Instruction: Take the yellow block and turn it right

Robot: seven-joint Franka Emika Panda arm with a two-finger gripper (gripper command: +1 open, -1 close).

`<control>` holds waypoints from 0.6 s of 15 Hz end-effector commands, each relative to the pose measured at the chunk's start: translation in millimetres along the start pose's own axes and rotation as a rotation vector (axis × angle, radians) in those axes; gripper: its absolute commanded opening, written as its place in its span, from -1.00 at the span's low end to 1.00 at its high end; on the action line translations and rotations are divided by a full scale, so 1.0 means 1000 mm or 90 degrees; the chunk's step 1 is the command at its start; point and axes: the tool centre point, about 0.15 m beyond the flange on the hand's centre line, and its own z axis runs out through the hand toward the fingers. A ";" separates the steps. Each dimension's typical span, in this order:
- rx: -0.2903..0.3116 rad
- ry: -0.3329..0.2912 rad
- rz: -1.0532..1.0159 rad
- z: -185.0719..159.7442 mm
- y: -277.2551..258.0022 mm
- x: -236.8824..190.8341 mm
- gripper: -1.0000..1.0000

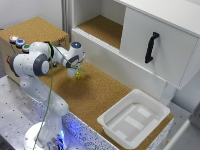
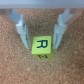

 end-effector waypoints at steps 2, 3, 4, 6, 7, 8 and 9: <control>0.019 -0.044 -0.023 -0.029 -0.004 -0.002 1.00; -0.003 -0.042 -0.039 -0.036 -0.005 -0.002 1.00; -0.032 -0.040 -0.046 -0.044 -0.002 -0.004 1.00; -0.092 -0.044 -0.064 -0.057 0.006 -0.009 1.00; -0.120 -0.042 -0.081 -0.063 0.007 -0.012 1.00; -0.153 -0.025 -0.104 -0.073 0.010 -0.017 1.00; -0.174 -0.010 -0.119 -0.080 0.013 -0.022 1.00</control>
